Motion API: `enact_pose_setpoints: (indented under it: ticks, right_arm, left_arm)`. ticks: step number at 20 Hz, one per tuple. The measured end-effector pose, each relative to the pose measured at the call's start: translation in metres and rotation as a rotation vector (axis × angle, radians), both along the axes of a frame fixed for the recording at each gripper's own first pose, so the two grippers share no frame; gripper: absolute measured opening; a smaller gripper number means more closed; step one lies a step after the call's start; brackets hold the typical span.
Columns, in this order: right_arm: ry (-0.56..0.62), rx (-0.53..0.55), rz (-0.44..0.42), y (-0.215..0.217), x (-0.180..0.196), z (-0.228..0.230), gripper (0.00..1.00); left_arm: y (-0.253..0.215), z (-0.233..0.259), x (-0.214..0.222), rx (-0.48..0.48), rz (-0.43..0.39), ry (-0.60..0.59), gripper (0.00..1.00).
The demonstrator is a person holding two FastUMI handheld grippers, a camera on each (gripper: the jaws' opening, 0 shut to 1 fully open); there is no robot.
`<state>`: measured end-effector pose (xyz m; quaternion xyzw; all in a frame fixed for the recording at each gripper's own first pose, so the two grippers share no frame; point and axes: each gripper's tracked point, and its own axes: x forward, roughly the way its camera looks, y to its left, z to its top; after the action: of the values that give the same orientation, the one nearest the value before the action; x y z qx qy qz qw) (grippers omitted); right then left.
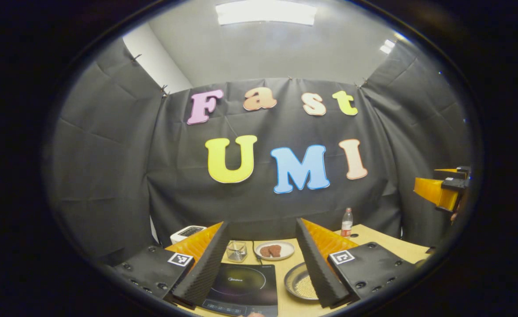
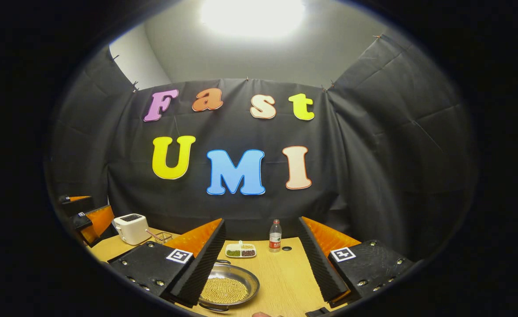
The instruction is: First push the handle of the pot to place it horizontally, then grasp the pot with both hands and set it on the induction cooktop.
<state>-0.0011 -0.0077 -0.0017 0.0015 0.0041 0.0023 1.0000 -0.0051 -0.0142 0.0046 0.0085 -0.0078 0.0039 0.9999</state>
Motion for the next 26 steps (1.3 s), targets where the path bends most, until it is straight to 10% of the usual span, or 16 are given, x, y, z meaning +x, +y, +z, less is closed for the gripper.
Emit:
enact_pose_setpoints:
  ticks: [7,12,17,20,26]
  right_arm:
    - [0.020,-0.010,0.020,0.006,0.002,-0.006,0.98]
    - [0.018,-0.013,0.028,0.009,0.002,-0.007,0.71]
    - [0.058,-0.008,0.027,0.007,0.003,-0.015,0.64]
    - [0.040,0.015,0.012,0.002,0.003,-0.010,0.19]
    - [0.051,0.009,0.013,-0.006,0.008,-0.014,0.10]
  left_arm:
    - [0.003,-0.001,0.000,-0.003,0.008,0.000,0.97]
    - [0.005,-0.002,-0.001,0.005,0.015,-0.003,0.96]
    - [0.002,0.003,-0.002,0.012,0.016,-0.011,0.96]
    - [0.001,0.001,-0.002,0.015,0.018,-0.013,0.96]
    - [-0.003,0.003,-0.001,0.008,0.021,-0.012,0.96]
